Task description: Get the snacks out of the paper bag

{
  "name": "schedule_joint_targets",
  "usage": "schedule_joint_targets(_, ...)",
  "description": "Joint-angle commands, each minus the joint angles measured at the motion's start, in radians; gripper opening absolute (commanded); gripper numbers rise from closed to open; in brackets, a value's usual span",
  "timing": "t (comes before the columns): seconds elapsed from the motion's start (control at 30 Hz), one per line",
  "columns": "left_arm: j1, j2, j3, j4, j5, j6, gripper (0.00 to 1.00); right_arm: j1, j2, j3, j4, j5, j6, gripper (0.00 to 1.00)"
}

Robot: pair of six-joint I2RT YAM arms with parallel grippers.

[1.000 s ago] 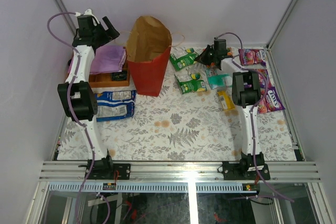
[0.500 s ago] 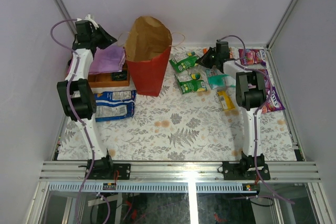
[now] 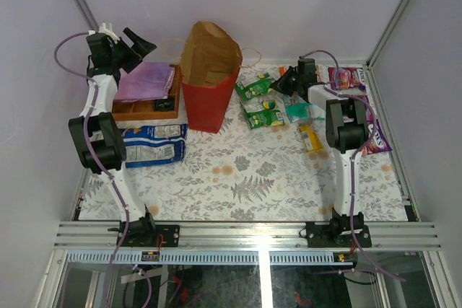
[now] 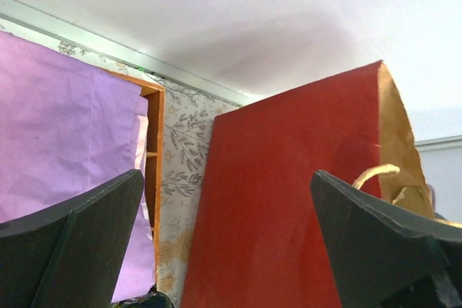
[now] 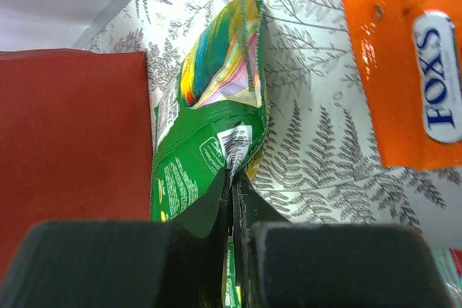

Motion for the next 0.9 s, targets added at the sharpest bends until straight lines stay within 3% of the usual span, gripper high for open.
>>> schedule_joint_targets(0.0, 0.023, -0.073, -0.091, 0.169, 0.038, -0.072, 1.0, -0.002, -0.117, -0.073, 0.097, 0.046, 0.033, 0.0)
schedule_joint_targets(0.17, 0.031, -0.097, -0.149, 0.303, 0.098, -0.136, 1.0, -0.004, -0.113, -0.085, 0.112, 0.069, 0.043, 0.0)
schedule_joint_targets(0.3, 0.032, -0.07, -0.13, 0.36, 0.193, -0.169, 1.0, -0.02, -0.052, 0.015, 0.035, 0.04, 0.027, 0.0)
schedule_joint_targets(0.5, 0.019, -0.082, -0.152, 0.439, 0.237, -0.192, 1.0, -0.028, -0.089, -0.065, 0.076, 0.118, 0.083, 0.0)
schedule_joint_targets(0.7, -0.026, -0.046, -0.042, 0.223, 0.17, -0.039, 0.99, -0.027, -0.101, -0.185, 0.215, 0.138, 0.224, 0.0)
schedule_joint_targets(0.87, -0.041, -0.017, 0.005, 0.151, 0.168, 0.007, 0.83, -0.027, -0.074, -0.166, 0.229, 0.108, 0.259, 0.0)
